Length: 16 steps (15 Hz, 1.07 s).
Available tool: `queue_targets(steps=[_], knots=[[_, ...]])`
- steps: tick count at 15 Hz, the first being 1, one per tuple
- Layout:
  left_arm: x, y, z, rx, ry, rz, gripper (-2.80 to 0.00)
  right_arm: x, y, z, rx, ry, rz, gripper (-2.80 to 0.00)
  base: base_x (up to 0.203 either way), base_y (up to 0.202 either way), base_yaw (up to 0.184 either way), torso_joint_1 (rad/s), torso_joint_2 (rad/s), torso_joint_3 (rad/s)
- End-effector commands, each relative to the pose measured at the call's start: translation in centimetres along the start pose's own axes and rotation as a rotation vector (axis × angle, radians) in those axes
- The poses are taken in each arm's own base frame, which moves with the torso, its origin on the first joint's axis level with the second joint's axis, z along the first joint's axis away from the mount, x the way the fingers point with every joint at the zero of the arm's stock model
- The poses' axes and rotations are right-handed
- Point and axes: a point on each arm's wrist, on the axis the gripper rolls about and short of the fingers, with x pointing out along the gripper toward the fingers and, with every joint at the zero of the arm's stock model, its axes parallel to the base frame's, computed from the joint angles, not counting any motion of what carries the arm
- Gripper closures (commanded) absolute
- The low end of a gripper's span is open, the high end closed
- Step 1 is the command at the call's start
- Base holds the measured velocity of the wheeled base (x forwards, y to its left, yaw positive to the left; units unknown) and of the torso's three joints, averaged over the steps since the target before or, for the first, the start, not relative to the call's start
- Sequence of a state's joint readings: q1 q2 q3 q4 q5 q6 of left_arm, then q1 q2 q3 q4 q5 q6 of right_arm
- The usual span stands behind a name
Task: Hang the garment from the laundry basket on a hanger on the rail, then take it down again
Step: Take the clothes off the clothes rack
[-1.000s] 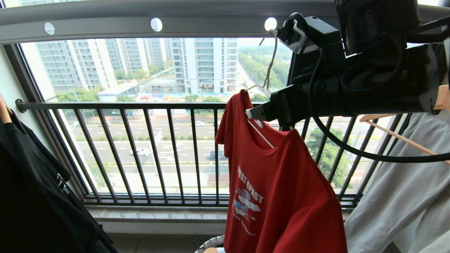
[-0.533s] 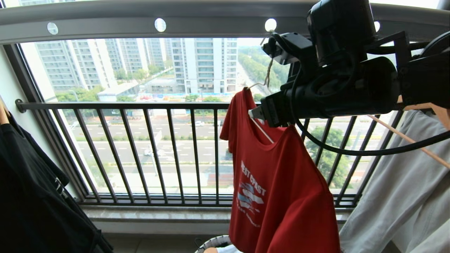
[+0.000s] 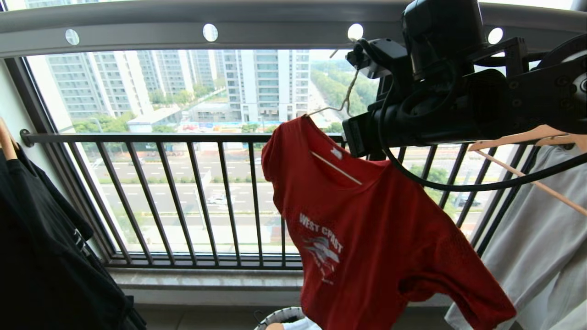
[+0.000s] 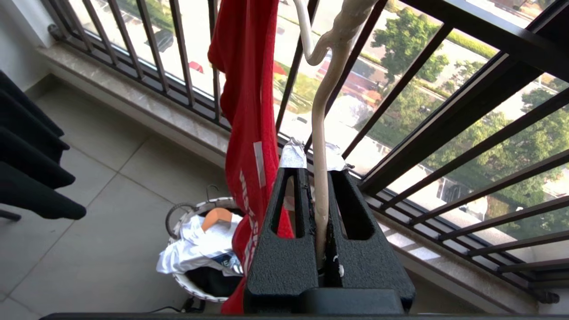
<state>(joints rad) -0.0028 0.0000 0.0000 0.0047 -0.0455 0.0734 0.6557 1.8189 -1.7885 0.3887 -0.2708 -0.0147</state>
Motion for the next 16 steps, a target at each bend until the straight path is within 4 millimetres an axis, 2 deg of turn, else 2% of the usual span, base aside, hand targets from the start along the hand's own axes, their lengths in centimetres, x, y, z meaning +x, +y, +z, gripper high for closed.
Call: queue_targets(steps=[1,16], knots=[[0.0,0.0,0.0,0.0,0.001,-0.001,0.0,-0.4,-0.1,0.2,0.002,-0.007,-0.003,0.0,0.0,0.0,0.0,0.0,0.0,0.0],[0.0,0.0,0.0,0.0,0.002,-0.001,0.0,-2.0,-0.6,0.4,0.002,-0.025,-0.028,0.0,0.0,0.0,0.0,0.0,0.0,0.0]])
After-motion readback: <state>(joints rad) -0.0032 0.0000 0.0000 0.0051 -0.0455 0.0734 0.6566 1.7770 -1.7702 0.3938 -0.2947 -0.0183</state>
